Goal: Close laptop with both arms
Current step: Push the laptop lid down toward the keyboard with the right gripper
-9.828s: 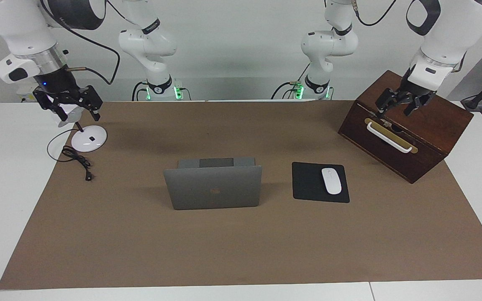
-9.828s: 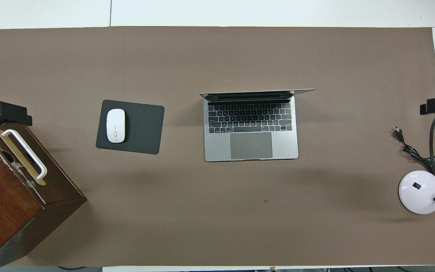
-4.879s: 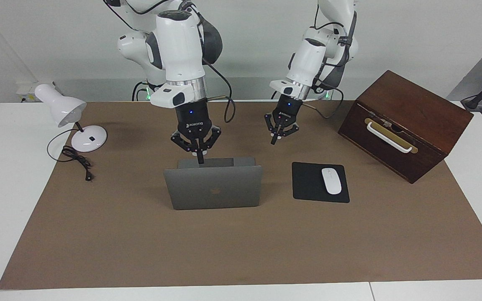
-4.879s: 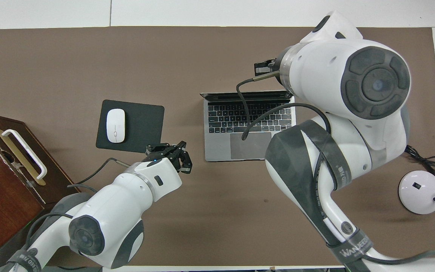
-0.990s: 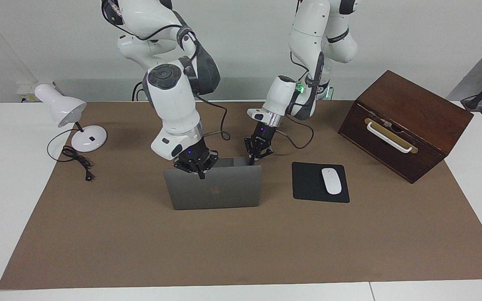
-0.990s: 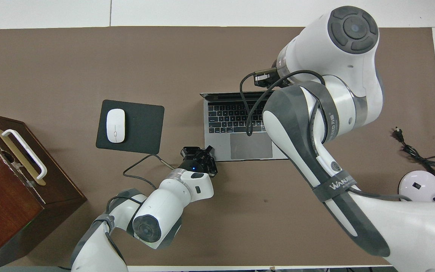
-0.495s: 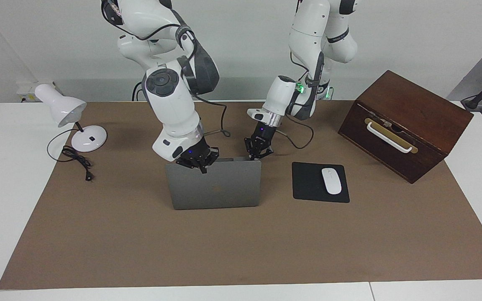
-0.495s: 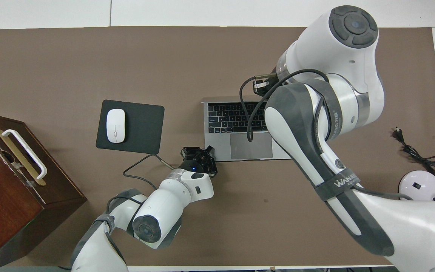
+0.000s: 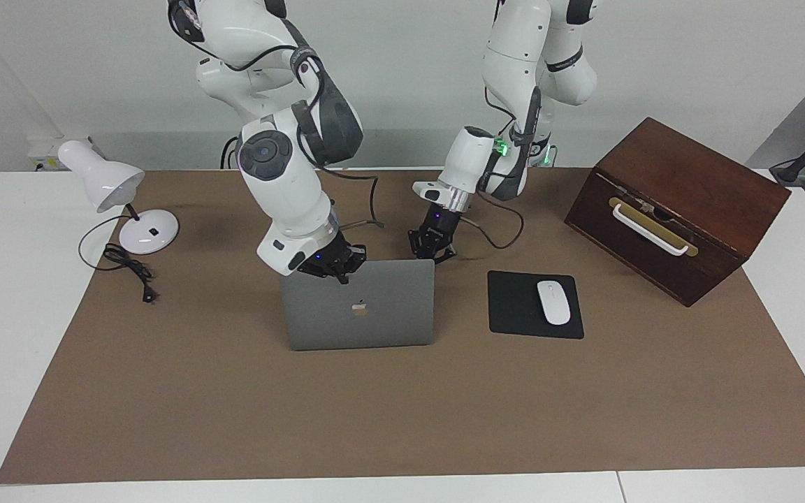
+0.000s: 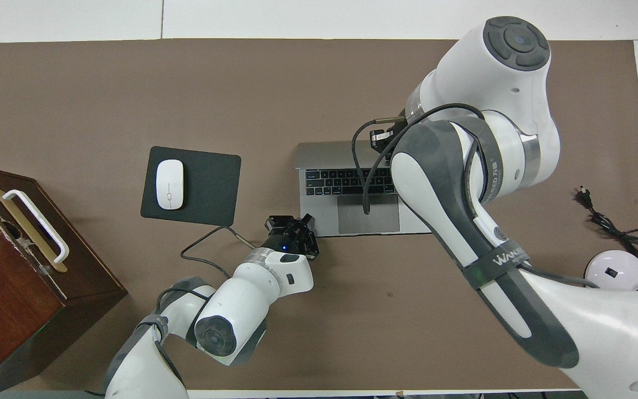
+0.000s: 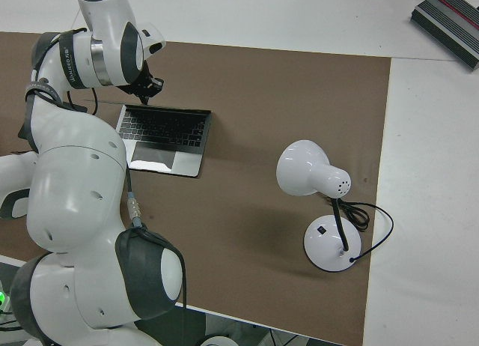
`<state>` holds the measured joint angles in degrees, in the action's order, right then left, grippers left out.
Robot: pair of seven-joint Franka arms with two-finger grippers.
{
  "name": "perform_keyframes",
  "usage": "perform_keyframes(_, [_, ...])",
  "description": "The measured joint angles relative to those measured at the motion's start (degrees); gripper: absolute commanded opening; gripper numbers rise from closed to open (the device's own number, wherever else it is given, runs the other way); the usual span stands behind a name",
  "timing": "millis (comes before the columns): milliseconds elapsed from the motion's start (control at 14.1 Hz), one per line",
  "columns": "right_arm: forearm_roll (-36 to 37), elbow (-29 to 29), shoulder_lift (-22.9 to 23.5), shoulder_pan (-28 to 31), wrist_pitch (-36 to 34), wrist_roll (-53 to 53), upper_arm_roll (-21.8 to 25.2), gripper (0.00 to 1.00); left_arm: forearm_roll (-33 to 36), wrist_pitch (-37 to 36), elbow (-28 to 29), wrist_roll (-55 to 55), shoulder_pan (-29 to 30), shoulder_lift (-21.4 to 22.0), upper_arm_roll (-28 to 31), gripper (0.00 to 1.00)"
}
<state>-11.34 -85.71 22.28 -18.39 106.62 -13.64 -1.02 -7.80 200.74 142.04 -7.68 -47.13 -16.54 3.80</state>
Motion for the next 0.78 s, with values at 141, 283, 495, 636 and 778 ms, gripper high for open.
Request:
perform_keyframes(141, [-0.03, -1.66, 0.03, -0.01, -0.01, 0.00, -0.08, 0.00, 0.00, 0.07, 0.03, -0.07, -0.07, -0.01, 0.06, 0.00])
perform_keyframes(283, [-0.24, -3.18, 0.03, -0.01, -0.08, 0.00, -0.11, 0.00, 0.00, 0.18, 0.06, -0.11, -0.16, -0.04, 0.13, 0.00])
perform_keyframes(495, [-1.16, -4.87, 0.04, -0.01, -0.42, -0.53, -0.08, 0.00, 0.00, 0.38, 0.13, -0.13, -0.35, -0.08, 0.30, 0.00])
perform_keyframes(636, [-1.22, -5.57, 0.03, -0.01, -0.42, -0.67, -0.08, 0.00, 0.00, 0.54, 0.18, -0.14, -0.38, -0.11, 0.32, 0.00])
perform_keyframes(778, [-1.22, -6.32, 0.04, -0.01, -0.42, -0.79, -0.08, 0.00, 0.00, 0.69, 0.22, -0.17, -0.40, -0.14, 0.33, 0.00])
